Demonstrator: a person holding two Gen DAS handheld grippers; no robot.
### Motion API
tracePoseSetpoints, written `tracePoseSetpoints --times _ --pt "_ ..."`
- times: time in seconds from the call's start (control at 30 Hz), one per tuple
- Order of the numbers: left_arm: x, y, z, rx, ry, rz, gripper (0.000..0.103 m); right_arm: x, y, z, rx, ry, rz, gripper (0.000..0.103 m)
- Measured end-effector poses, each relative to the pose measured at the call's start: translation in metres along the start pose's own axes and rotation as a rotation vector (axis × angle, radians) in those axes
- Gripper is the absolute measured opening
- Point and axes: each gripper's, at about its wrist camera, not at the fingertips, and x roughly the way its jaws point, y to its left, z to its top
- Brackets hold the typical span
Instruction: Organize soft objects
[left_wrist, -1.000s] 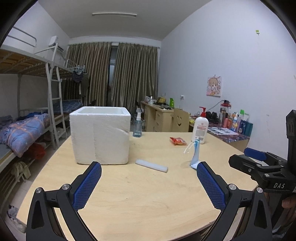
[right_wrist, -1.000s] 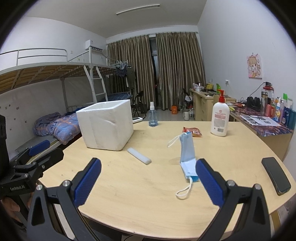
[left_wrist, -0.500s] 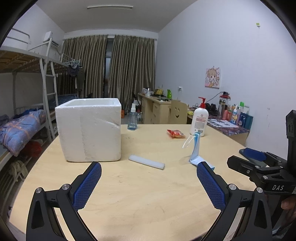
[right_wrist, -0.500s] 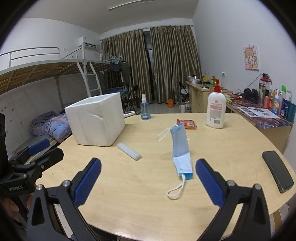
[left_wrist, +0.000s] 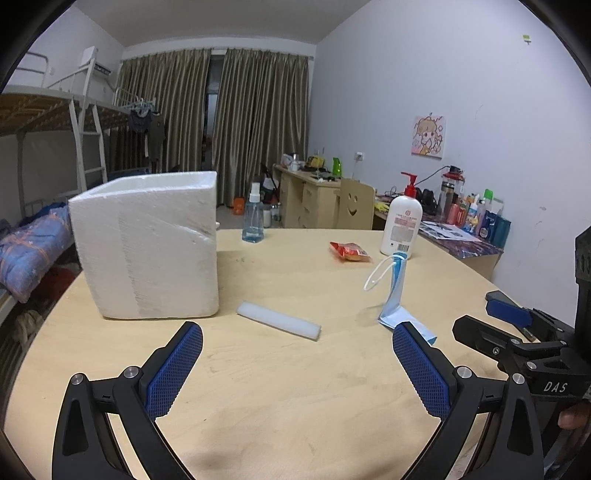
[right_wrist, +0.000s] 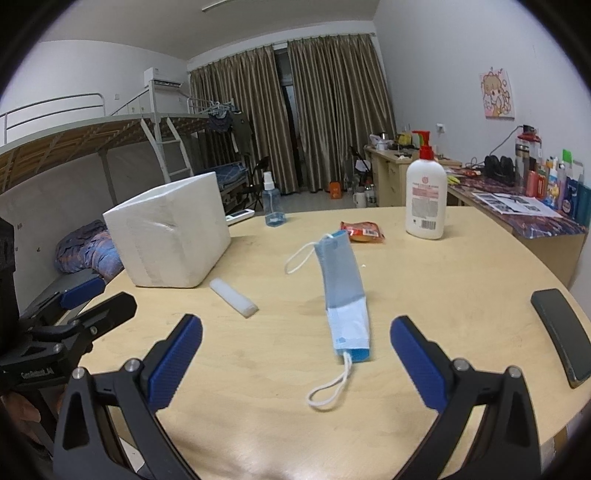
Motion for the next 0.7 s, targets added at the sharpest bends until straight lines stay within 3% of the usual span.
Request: tracePoseSetpoints --times 0.7 --pt "0.099 -0.007 0.021 -0.073 0.164 0.074 0.103 0.047 -0.033 0.011 0.011 0.097 0.018 0.103"
